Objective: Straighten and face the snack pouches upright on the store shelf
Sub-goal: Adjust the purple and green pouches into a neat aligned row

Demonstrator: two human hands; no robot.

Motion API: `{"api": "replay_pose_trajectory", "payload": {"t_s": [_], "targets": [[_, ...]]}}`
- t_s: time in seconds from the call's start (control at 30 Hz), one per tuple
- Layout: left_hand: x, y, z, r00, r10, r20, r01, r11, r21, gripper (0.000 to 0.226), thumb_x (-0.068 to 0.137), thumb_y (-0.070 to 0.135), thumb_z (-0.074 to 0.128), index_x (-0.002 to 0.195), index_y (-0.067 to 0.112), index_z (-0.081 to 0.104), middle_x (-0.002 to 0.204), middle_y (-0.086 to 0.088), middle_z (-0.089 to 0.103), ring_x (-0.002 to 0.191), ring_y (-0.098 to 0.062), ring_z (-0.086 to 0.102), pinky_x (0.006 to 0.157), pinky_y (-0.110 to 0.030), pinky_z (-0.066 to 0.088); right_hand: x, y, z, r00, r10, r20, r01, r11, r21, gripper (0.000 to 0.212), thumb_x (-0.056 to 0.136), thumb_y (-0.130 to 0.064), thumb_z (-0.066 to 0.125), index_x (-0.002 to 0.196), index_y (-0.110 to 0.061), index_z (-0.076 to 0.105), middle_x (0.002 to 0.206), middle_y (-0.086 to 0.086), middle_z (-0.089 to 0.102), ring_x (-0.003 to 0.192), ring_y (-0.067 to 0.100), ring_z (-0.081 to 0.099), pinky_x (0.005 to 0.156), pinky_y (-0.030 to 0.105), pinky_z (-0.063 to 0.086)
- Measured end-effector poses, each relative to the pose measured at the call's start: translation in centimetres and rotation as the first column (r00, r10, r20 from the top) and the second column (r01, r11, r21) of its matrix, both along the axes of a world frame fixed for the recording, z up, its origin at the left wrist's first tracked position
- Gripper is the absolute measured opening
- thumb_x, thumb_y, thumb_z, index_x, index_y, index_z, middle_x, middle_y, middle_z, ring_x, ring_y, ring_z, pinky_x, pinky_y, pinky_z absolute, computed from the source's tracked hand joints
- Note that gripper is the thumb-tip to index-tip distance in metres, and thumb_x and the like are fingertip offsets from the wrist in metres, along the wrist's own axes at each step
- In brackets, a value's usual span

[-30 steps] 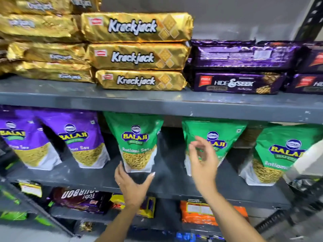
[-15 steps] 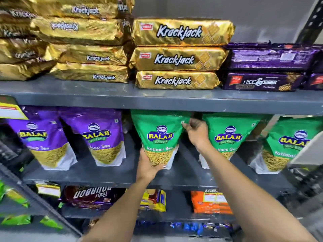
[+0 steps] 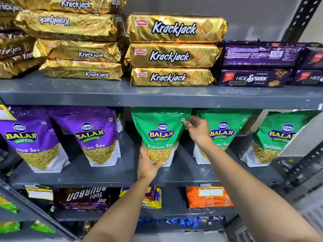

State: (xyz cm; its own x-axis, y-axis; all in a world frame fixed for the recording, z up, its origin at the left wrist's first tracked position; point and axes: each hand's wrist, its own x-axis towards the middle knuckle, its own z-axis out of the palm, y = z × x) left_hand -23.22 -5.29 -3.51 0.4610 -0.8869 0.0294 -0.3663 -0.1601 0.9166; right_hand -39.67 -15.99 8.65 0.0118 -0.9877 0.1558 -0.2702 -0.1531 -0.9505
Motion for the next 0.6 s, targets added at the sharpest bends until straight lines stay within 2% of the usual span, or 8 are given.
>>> {"api": "replay_pose_trajectory", "payload": {"t_s": [0.07, 0.13, 0.17, 0.23, 0.37, 0.43, 0.5, 0.6], "targets": [[-0.2, 0.4, 0.1, 1.0, 0.005, -0.006, -0.005, 1.0, -0.01, 0.118, 0.052, 0.031, 0.09, 0.143, 0.032, 0.015, 0.142, -0.004, 0.044, 0.131, -0.027, 0.044, 0.103, -0.04, 0.044, 0.0, 0.7, 0.1, 0.998, -0.028, -0.053, 0.027, 0.999, -0.019, 0.006, 0.078, -0.015, 0.064, 0.08, -0.01, 0.065, 0.089, 0.025, 0.072, 0.078, 0.02, 0.06, 0.084, 0.058, 0.053], [-0.5, 1.5, 0.0, 0.999, 0.04, -0.015, -0.04, 0.999, -0.02, 0.132, 0.047, 0.04, 0.092, 0.148, 0.027, 0.008, 0.154, -0.006, 0.028, 0.142, -0.026, 0.029, 0.114, -0.043, 0.033, 0.0, 3.2, 0.2, 0.992, -0.109, -0.06, 0.104, 0.991, -0.083, 0.019, 0.085, -0.005, 0.061, 0.101, -0.009, 0.069, 0.093, 0.015, 0.075, 0.088, 0.026, 0.068, 0.09, 0.046, 0.053], [-0.6, 2.5, -0.1, 0.997, 0.073, -0.002, -0.073, 0.997, -0.026, 0.135, 0.047, 0.045, 0.091, 0.15, 0.024, 0.006, 0.157, -0.006, 0.02, 0.146, -0.025, 0.021, 0.117, -0.042, 0.028, 0.1, 5.2, 0.1, 0.986, -0.169, -0.016, 0.165, 0.978, -0.128, 0.025, 0.087, -0.005, 0.059, 0.111, -0.006, 0.067, 0.096, 0.008, 0.074, 0.09, 0.024, 0.068, 0.091, 0.038, 0.052], [-0.1, 4.9, -0.4, 0.978, 0.197, 0.067, -0.192, 0.978, -0.076, 0.129, 0.052, 0.055, 0.085, 0.15, 0.02, 0.009, 0.156, -0.007, 0.018, 0.145, -0.026, 0.019, 0.115, -0.045, 0.026, 0.8, 9.0, -0.9, 0.967, -0.241, 0.08, 0.252, 0.944, -0.214, 0.026, 0.089, -0.013, 0.058, 0.113, -0.009, 0.067, 0.101, 0.003, 0.073, 0.091, 0.018, 0.067, 0.087, 0.03, 0.051], [5.9, 9.3, -0.8, 0.879, 0.465, 0.105, -0.446, 0.88, -0.161, 0.12, 0.056, 0.066, 0.074, 0.148, 0.017, 0.014, 0.149, -0.013, 0.022, 0.136, -0.035, 0.027, 0.11, -0.056, 0.031, 6.4, 12.3, -4.9, 0.997, -0.01, 0.079, 0.024, 0.984, -0.178, 0.02, 0.085, -0.015, 0.056, 0.097, -0.02, 0.07, 0.09, -0.002, 0.073, 0.083, 0.014, 0.068, 0.075, 0.03, 0.054], [10.7, 9.7, -0.5, 0.866, 0.489, 0.105, -0.474, 0.87, -0.14, 0.122, 0.057, 0.057, 0.081, 0.149, 0.015, 0.011, 0.151, -0.016, 0.02, 0.14, -0.034, 0.022, 0.113, -0.055, 0.027, 10.5, 12.4, -6.0, 0.989, 0.144, 0.023, -0.141, 0.986, -0.09, 0.025, 0.083, -0.01, 0.062, 0.108, -0.014, 0.067, 0.096, 0.001, 0.07, 0.084, 0.015, 0.066, 0.078, 0.032, 0.053], [15.5, 8.8, -0.3, 0.916, 0.398, 0.04, -0.395, 0.916, -0.075, 0.13, 0.053, 0.041, 0.09, 0.151, 0.015, 0.008, 0.155, -0.013, 0.019, 0.145, -0.028, 0.019, 0.117, -0.048, 0.023, 14.6, 10.9, -7.3, 0.946, 0.315, -0.073, -0.309, 0.947, 0.085, 0.059, 0.079, -0.021, 0.073, 0.133, -0.014, 0.051, 0.118, -0.003, 0.06, 0.103, 0.015, 0.061, 0.092, 0.036, 0.051], [20.2, 7.2, 0.3, 0.992, 0.126, -0.027, -0.127, 0.991, -0.038, 0.133, 0.046, 0.034, 0.094, 0.149, 0.018, 0.012, 0.153, -0.004, 0.03, 0.14, -0.009, 0.033, 0.114, -0.034, 0.033, 19.7, 8.4, -9.8, 0.876, 0.459, -0.15, -0.423, 0.879, 0.218, 0.116, 0.054, -0.065, 0.081, 0.148, -0.03, 0.022, 0.151, -0.007, 0.04, 0.136, 0.013, 0.041, 0.112, 0.042, 0.039]]}}
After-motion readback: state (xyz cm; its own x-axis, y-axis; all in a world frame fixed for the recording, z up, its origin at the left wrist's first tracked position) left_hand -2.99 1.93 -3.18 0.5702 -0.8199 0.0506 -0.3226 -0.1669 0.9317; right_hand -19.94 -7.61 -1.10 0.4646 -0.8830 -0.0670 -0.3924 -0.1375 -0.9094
